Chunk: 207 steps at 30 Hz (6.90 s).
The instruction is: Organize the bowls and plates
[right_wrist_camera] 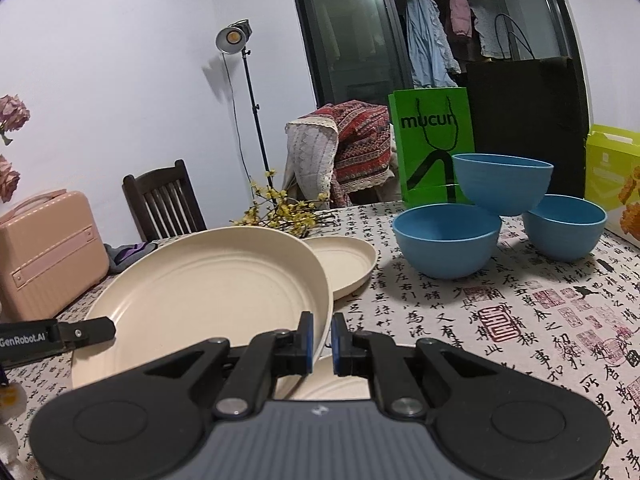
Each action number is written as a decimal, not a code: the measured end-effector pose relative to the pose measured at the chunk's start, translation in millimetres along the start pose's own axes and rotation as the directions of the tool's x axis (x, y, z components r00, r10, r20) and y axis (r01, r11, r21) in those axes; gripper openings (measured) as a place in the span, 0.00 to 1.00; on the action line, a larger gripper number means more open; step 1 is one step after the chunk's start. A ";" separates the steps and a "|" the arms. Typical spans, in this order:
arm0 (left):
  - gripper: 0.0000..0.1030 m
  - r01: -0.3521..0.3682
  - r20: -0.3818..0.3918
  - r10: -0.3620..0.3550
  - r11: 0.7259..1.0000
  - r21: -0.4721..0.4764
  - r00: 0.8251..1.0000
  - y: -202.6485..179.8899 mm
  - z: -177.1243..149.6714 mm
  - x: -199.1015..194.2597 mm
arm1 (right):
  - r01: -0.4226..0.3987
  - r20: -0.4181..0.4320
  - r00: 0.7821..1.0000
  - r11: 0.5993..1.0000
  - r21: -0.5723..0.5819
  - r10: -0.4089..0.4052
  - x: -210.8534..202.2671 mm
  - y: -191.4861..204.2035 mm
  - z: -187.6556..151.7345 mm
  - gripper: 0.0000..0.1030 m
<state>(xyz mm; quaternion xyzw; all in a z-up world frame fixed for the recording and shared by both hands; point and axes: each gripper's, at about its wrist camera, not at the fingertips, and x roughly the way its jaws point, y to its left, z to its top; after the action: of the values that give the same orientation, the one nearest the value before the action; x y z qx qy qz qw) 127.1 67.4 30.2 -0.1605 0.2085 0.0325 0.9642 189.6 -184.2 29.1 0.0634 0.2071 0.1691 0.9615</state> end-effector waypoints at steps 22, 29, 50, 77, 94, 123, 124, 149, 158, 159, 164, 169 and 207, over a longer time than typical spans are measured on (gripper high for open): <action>0.11 0.034 -0.019 -0.034 0.999 0.016 0.999 -16.9 -9.6 9.4 | 0.029 -0.007 1.000 0.999 0.024 -0.029 -7.4 -20.6 -4.8 0.09; 0.11 0.043 -0.029 -0.042 0.999 0.017 0.999 -20.7 -12.5 12.5 | 0.035 -0.008 0.999 0.999 0.029 -0.035 -9.2 -25.7 -7.6 0.09; 0.11 0.074 -0.064 -0.071 0.996 0.043 0.995 -40.5 -25.2 20.0 | 0.062 -0.016 0.998 0.996 0.066 -0.061 -16.9 -51.0 -17.9 0.09; 0.11 0.096 -0.115 -0.084 0.990 0.101 0.990 -68.6 -38.6 35.1 | 0.093 -0.025 0.996 0.989 0.117 -0.091 -25.1 -81.3 -27.3 0.08; 0.12 0.103 -0.150 -0.085 0.988 0.116 0.985 -75.8 -48.7 41.1 | 0.105 -0.037 0.994 0.985 0.136 -0.101 -27.8 -92.2 -35.5 0.08; 0.12 0.117 -0.189 -0.090 0.984 0.136 0.978 -78.4 -66.1 35.2 | 0.119 -0.049 0.992 0.983 0.138 -0.113 -42.9 -96.8 -49.7 0.09; 0.12 0.115 -0.189 -0.087 0.983 0.140 0.978 -79.1 -66.7 34.6 | 0.121 -0.051 0.992 0.983 0.137 -0.115 -43.7 -96.6 -51.1 0.09; 0.13 0.060 -0.166 -0.017 0.964 0.259 0.986 -96.9 -76.1 28.7 | 0.173 -0.048 0.984 0.983 0.063 -0.170 -49.9 -84.7 -57.3 0.09; 0.13 0.048 -0.171 0.001 0.957 0.286 0.985 -100.0 -76.5 31.3 | 0.190 -0.045 0.981 0.981 0.031 -0.189 -48.5 -81.3 -57.7 0.09; 0.13 0.047 -0.171 0.004 0.956 0.290 0.985 -100.3 -76.5 31.4 | 0.192 -0.046 0.981 0.981 0.029 -0.190 -48.1 -81.5 -57.5 0.09; 0.13 0.043 -0.178 0.012 0.953 0.300 0.984 -102.3 -75.6 32.9 | 0.193 -0.052 0.980 0.981 0.033 -0.191 -47.5 -83.9 -55.5 0.09; 0.13 0.037 -0.183 0.021 0.951 0.307 0.983 -103.0 -75.1 34.7 | 0.199 -0.059 0.979 0.980 0.029 -0.197 -45.8 -84.7 -55.9 0.09; 1.00 -0.012 0.155 -0.024 0.974 0.228 0.988 -41.1 -46.1 2.3 | 0.068 0.151 0.985 0.995 0.068 -0.078 -32.5 -141.0 -34.6 1.00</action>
<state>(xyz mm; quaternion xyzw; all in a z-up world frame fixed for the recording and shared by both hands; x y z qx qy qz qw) 116.5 13.6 1.8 -0.0464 0.1337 0.0179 0.9898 189.2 -325.6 -17.1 0.0988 0.1398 0.1216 0.9777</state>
